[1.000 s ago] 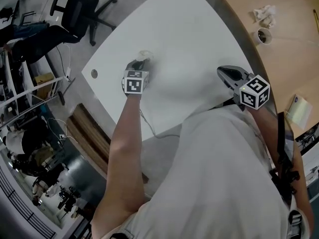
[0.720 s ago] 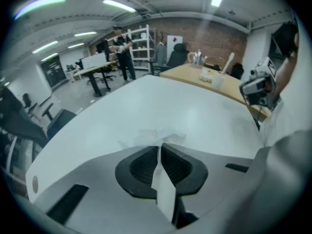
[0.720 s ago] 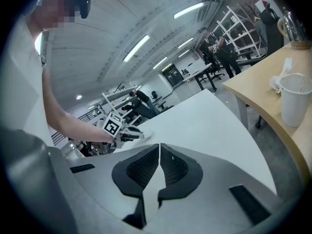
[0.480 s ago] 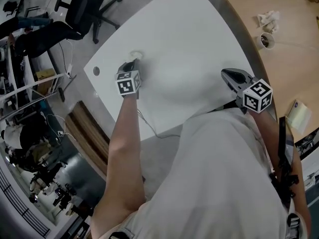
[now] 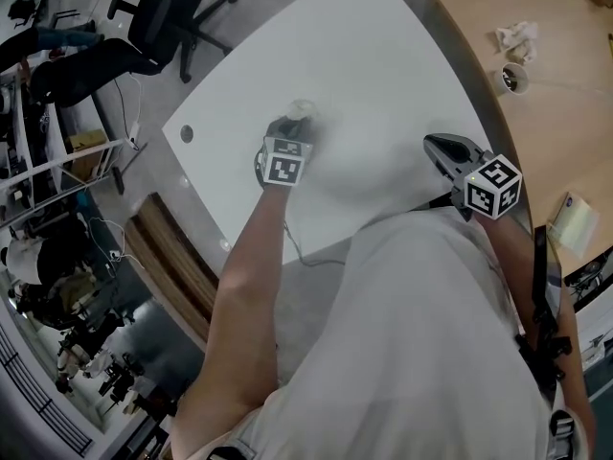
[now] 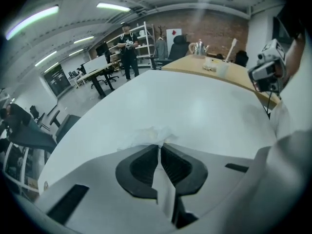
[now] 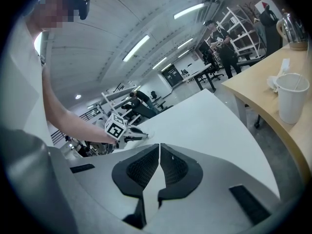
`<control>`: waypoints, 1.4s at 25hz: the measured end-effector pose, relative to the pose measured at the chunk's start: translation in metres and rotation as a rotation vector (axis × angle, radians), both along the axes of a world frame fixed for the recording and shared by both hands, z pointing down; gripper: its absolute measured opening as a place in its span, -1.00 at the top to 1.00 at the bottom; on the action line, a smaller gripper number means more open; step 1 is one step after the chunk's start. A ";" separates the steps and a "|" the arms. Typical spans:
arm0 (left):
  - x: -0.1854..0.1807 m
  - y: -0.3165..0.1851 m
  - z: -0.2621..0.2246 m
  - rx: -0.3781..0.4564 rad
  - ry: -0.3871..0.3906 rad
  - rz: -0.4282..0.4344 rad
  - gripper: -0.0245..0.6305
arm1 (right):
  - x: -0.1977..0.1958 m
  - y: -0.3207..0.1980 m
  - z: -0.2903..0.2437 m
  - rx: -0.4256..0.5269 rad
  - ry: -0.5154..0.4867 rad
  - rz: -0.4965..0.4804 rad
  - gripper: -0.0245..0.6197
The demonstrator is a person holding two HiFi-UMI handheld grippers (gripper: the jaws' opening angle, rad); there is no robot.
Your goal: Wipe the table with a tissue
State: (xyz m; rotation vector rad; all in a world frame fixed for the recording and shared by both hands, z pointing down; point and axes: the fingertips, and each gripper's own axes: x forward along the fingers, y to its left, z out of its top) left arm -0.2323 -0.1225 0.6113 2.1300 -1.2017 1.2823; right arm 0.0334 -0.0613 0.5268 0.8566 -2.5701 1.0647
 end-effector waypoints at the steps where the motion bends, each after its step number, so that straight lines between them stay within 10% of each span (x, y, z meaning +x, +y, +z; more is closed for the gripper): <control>1: 0.008 0.004 0.000 0.005 -0.004 0.021 0.85 | -0.002 0.000 -0.001 0.003 -0.002 -0.005 0.86; 10: 0.095 0.061 -0.001 0.060 -0.041 0.261 0.85 | -0.008 0.009 -0.002 0.018 0.003 -0.016 0.86; 16: 0.157 0.115 -0.004 -0.085 0.137 0.355 0.85 | -0.010 0.010 -0.010 0.042 0.007 -0.002 0.86; 22: 0.166 0.136 -0.039 -0.066 0.403 0.213 0.85 | -0.002 0.005 -0.018 0.079 0.021 0.038 0.87; 35: 0.051 0.143 -0.097 0.240 0.499 -0.229 0.85 | -0.072 -0.006 -0.060 0.228 0.003 -0.195 0.87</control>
